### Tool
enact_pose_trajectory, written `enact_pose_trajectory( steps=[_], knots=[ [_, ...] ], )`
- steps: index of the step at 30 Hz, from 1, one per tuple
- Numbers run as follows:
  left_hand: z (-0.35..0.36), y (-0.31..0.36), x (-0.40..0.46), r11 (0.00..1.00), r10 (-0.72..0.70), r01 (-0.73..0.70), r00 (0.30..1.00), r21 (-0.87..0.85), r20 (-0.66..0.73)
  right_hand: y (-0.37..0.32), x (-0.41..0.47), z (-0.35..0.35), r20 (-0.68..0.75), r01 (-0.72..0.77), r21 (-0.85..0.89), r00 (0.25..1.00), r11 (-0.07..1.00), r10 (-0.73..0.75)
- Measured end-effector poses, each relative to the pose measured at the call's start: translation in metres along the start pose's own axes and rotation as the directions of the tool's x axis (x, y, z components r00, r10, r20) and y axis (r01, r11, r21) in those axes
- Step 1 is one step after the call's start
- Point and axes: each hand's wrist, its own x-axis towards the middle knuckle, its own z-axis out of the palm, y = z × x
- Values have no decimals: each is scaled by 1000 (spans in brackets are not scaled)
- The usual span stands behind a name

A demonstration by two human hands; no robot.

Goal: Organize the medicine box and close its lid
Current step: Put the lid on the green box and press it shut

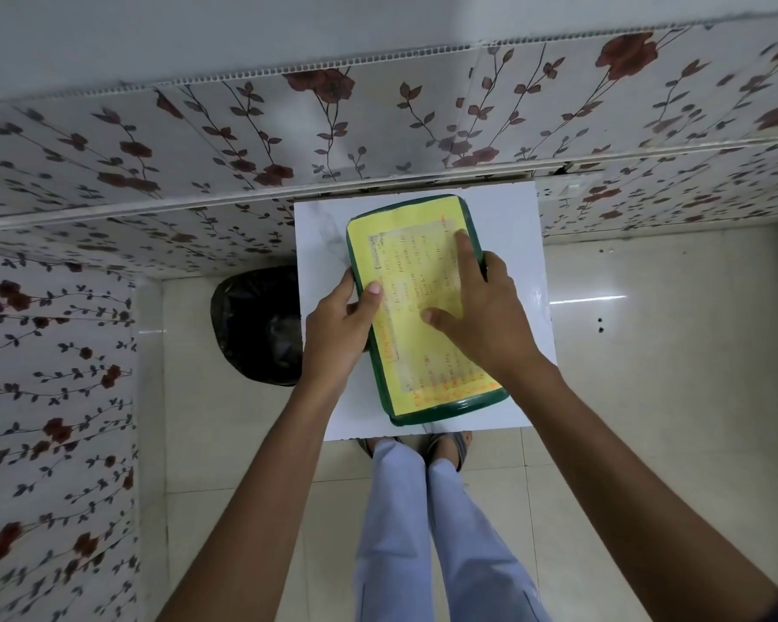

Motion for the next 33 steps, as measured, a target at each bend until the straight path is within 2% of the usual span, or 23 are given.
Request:
enact_pose_trajectory(
  steps=[7, 15, 20, 26, 29, 33],
  knots=[
    [3, 2, 1, 995, 35, -31, 999, 92, -42, -13, -6, 0, -19, -55, -95, 998, 994, 53],
    [5, 11, 3, 975, 15, 0, 998, 221, -68, -13, -9, 1, -41, -35, -220, 999, 975, 27],
    [3, 13, 2, 971, 6, 6, 999, 238, -51, 0, -5, -3, 45, -22, -61, 999, 998, 25],
    [9, 18, 4, 942, 56, -55, 998, 330, 9, 19, -26, 11, -67, -70, -85, 996, 994, 64],
    [14, 22, 6, 927, 66, -80, 997, 366, 48, 28, -29, 9, -55, -93, -36, 994, 995, 91],
    [13, 22, 7, 944, 32, -49, 998, 325, 57, 31, -22, 2, -34, -52, 18, 998, 998, 53]
  ],
)
